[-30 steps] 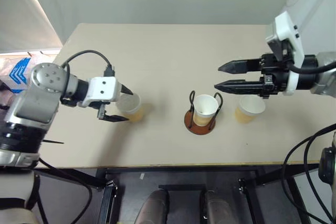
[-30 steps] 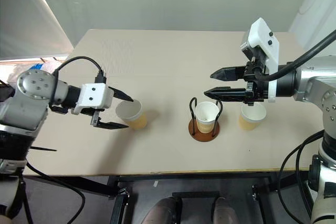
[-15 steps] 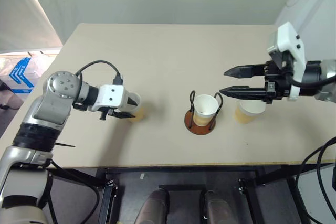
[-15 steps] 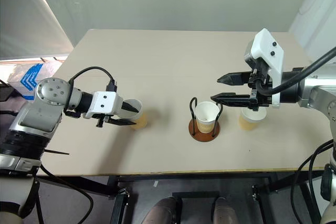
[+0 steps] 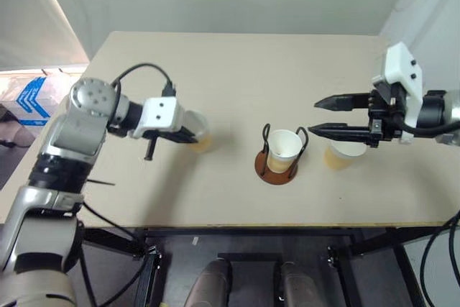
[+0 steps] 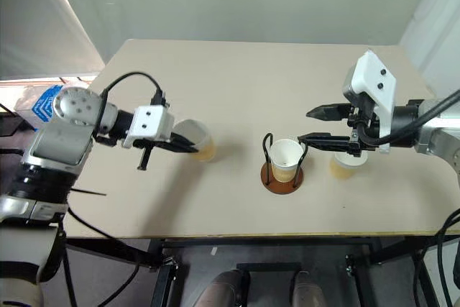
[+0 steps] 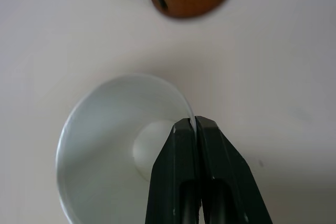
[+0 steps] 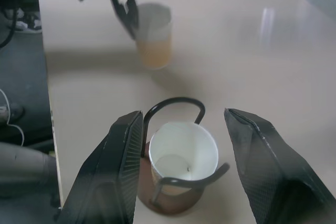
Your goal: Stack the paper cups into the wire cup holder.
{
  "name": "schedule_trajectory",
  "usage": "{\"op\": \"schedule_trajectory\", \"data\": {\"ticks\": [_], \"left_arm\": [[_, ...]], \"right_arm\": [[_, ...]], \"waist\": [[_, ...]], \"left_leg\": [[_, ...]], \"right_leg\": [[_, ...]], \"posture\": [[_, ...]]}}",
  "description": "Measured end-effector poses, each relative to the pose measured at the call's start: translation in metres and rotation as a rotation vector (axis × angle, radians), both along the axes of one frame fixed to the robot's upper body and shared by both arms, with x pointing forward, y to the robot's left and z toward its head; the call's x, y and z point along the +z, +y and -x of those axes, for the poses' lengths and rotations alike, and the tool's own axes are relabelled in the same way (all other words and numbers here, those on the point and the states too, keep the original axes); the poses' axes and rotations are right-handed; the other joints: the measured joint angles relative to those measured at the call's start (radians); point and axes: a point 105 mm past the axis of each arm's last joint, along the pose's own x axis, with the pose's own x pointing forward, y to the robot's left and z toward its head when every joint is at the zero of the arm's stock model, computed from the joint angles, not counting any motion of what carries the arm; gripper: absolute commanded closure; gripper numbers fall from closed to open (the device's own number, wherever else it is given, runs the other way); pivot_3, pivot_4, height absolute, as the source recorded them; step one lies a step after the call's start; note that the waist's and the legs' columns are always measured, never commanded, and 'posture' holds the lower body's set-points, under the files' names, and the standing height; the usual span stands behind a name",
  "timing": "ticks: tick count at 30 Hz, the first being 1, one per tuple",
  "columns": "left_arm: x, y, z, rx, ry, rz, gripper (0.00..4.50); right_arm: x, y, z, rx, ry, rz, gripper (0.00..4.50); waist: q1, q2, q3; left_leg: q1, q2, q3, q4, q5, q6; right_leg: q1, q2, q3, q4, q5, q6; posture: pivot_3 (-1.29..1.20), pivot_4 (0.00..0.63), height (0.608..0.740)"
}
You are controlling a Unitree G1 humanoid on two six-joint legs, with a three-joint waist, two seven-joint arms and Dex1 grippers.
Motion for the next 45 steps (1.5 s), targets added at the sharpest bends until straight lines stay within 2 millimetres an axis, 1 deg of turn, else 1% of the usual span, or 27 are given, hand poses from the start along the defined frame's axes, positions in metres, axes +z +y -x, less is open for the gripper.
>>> {"op": "schedule_trajectory", "data": {"ticks": [3,5,6,9,13,16,18,22,25,29,36,40,45], "left_arm": [[0.032,-0.030,0.001,-0.089,-0.012,0.098,4.45],[0.054,-0.050,0.007,-0.165,-0.018,0.153,4.45],[0.062,-0.056,0.009,-0.191,-0.025,0.167,4.45],[0.082,-0.079,0.020,-0.287,-0.023,0.221,4.45],[0.097,-0.104,0.031,-0.398,-0.011,0.244,4.45],[0.106,-0.120,0.035,-0.465,-0.006,0.247,4.45],[0.102,-0.128,0.035,-0.488,0.004,0.236,4.45],[0.085,-0.145,0.028,-0.531,0.037,0.201,4.45],[0.074,-0.150,0.022,-0.539,0.030,0.152,4.45],[0.064,-0.158,0.018,-0.571,0.002,0.099,4.45],[0.047,-0.165,0.020,-0.608,0.026,0.033,4.45],[0.039,-0.164,0.023,-0.631,0.023,-0.019,4.45],[0.032,-0.164,0.024,-0.644,0.016,-0.042,4.45]], "right_arm": [[-0.018,-0.015,0.006,-0.027,0.075,0.057,1.87],[-0.027,-0.019,0.014,-0.011,0.105,0.103,1.87],[-0.028,-0.019,0.016,-0.002,0.111,0.113,1.87],[-0.021,-0.020,0.022,0.014,0.106,0.100,1.87],[-0.006,-0.024,0.028,0.003,0.091,0.090,1.87],[0.003,-0.029,0.030,-0.021,0.062,0.087,1.87],[0.006,-0.030,0.031,-0.036,0.054,0.076,1.87],[0.021,-0.029,0.034,-0.052,0.016,0.050,1.87],[0.031,-0.033,0.035,-0.083,-0.017,0.052,1.87],[0.038,-0.038,0.034,-0.117,-0.047,0.046,1.87],[0.036,-0.041,0.033,-0.145,-0.047,0.043,1.87],[0.036,-0.041,0.032,-0.150,-0.053,0.042,1.87],[0.036,-0.041,0.031,-0.151,-0.062,0.041,1.87]], "waist": [[0.009,0.000,0.000],[0.009,0.000,0.000],[0.008,0.000,0.000],[-0.001,0.000,0.000],[-0.001,0.000,0.000],[0.000,0.000,0.000],[0.000,0.000,0.000],[0.002,0.000,0.000],[0.002,0.000,0.000],[0.004,0.000,0.000],[0.007,0.000,0.000],[0.009,0.000,0.000],[0.011,0.000,0.000]], "left_leg": [[-0.003,-0.001,0.000,0.001,0.000,0.001],[-0.004,-0.001,0.002,0.002,-0.001,0.002],[-0.004,-0.001,0.003,0.002,-0.002,0.003],[-0.002,-0.001,0.006,0.002,-0.003,0.004],[-0.003,-0.001,0.006,0.003,-0.003,0.005],[-0.002,-0.002,0.005,0.004,-0.004,0.007],[-0.002,-0.002,0.005,0.006,-0.005,0.008],[-0.004,-0.002,0.006,0.010,-0.006,0.008],[-0.005,-0.002,0.006,0.013,-0.008,0.008],[-0.007,-0.002,0.006,0.018,-0.010,0.007],[-0.011,-0.002,0.006,0.020,-0.010,0.006],[-0.011,-0.003,0.006,0.020,-0.011,0.005],[-0.011,-0.003,0.006,0.021,-0.011,0.006]], "right_leg": [[0.000,0.000,0.000,-0.004,0.002,0.002],[0.000,-0.002,0.000,-0.004,0.002,0.004],[0.000,-0.002,0.000,-0.004,0.002,0.004],[0.000,-0.003,0.002,-0.004,0.002,0.011],[0.001,-0.002,0.003,-0.004,0.002,0.020],[0.003,-0.003,0.004,-0.005,0.001,0.022],[0.004,-0.003,0.004,-0.005,0.001,0.022],[0.004,-0.003,0.004,-0.005,0.002,0.027],[0.005,-0.003,0.004,-0.005,0.001,0.028],[0.006,-0.003,0.004,-0.005,0.000,0.030],[0.004,-0.003,0.005,-0.006,-0.001,0.035],[0.004,-0.003,0.005,-0.006,-0.001,0.036],[0.004,-0.003,0.005,-0.006,-0.001,0.036]], "posture": [[0.00,0.150,0.740],[0.00,0.150,0.740],[0.00,0.150,0.740],[0.00,0.150,0.740],[0.00,0.150,0.740],[0.00,0.150,0.740],[0.00,0.150,0.740],[0.00,0.150,0.740],[0.00,0.150,0.740],[0.00,0.150,0.740],[0.00,0.150,0.740],[0.00,0.150,0.740],[0.00,0.150,0.740]]}}
